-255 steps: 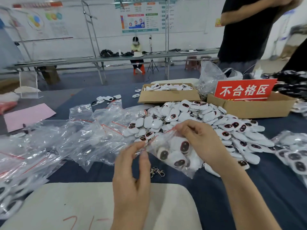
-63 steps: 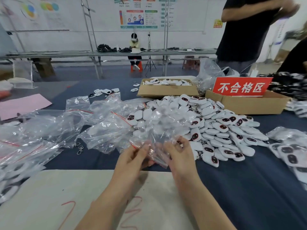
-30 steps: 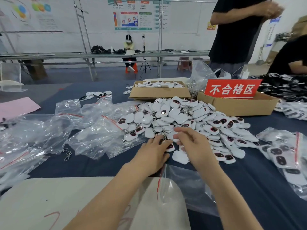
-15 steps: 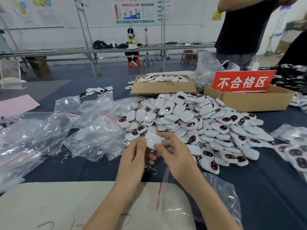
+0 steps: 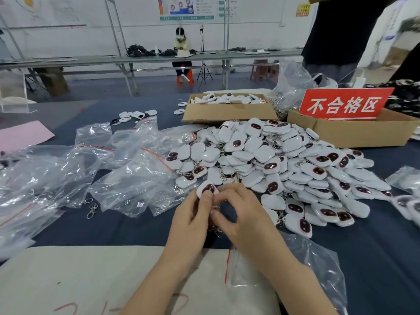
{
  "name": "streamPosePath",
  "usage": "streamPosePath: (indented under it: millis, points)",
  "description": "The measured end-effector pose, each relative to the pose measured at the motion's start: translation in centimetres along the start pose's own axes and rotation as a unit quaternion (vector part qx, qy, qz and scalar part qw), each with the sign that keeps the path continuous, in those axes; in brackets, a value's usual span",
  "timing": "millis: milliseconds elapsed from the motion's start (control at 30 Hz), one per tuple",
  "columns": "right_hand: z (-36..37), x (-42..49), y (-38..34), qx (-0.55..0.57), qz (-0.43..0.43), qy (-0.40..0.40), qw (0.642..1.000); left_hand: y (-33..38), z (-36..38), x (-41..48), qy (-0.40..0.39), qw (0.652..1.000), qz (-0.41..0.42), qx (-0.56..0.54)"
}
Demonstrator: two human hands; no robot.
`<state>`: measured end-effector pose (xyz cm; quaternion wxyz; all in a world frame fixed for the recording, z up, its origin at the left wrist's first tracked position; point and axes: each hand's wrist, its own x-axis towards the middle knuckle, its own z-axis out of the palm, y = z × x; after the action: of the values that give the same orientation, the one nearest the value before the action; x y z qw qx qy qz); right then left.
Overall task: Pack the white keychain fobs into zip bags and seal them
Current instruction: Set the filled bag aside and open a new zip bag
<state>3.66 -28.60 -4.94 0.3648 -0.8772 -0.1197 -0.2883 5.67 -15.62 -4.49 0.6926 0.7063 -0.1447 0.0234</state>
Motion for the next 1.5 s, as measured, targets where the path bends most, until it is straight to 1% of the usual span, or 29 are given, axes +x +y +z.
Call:
streamPosePath:
  millis: [67, 100, 133, 167, 267, 367, 467, 633, 800, 967, 1200, 1333, 1500]
  points:
    - [-0.2, -0.1, 0.0, 0.091, 0.102, -0.034, 0.990, -0.1, -0.2, 0.1, -0.013, 1.000, 0.009, 0.025]
    - [-0.2, 0.0, -0.1, 0.147, 0.153, -0.052, 0.976, -0.1, -0.2, 0.1, -0.016, 0.999, 0.008, 0.033]
    - [-0.2, 0.0, 0.0, 0.192, 0.184, -0.058, 0.962, -0.2, -0.1, 0.0, -0.014, 0.999, 0.003, 0.032]
    - [-0.2, 0.1, 0.3, 0.216, 0.196, -0.052, 0.955, -0.3, -0.1, 0.0, -0.007, 0.999, 0.000, 0.033]
    - [-0.5, 0.5, 0.4, 0.244, 0.197, -0.044, 0.949, -0.7, 0.0, -0.2, 0.014, 0.998, 0.013, 0.066]
    - [-0.2, 0.5, 0.4, 0.273, 0.205, -0.031, 0.939, -0.8, 0.0, -0.4, 0.009, 0.995, 0.032, 0.096]
    - [0.0, 0.5, 0.7, 0.284, 0.217, -0.015, 0.934, -0.9, 0.2, -0.3, 0.000, 0.994, 0.030, 0.101]
    - [-0.1, 0.5, 0.8, 0.303, 0.230, -0.015, 0.925, -0.9, 0.4, -0.3, 0.005, 0.993, 0.042, 0.110]
    - [-0.8, 0.7, 1.0, 0.327, 0.247, -0.009, 0.912, -0.7, 0.5, -0.3, -0.025, 0.993, 0.045, 0.110]
    - [-1.5, 0.6, 0.6, 0.323, 0.226, -0.043, 0.918, -0.3, 0.4, -0.3, -0.019, 0.994, 0.046, 0.099]
    - [-1.5, 0.5, 0.4, 0.308, 0.223, -0.025, 0.925, -0.2, 0.2, -0.5, -0.036, 0.993, 0.049, 0.101]
    - [-1.4, 0.6, 0.4, 0.311, 0.225, -0.011, 0.923, -0.2, 0.3, -0.6, -0.057, 0.995, 0.033, 0.078]
    - [-1.3, 0.5, 0.7, 0.305, 0.232, -0.017, 0.924, -0.2, 0.3, -0.5, -0.059, 0.994, 0.035, 0.090]
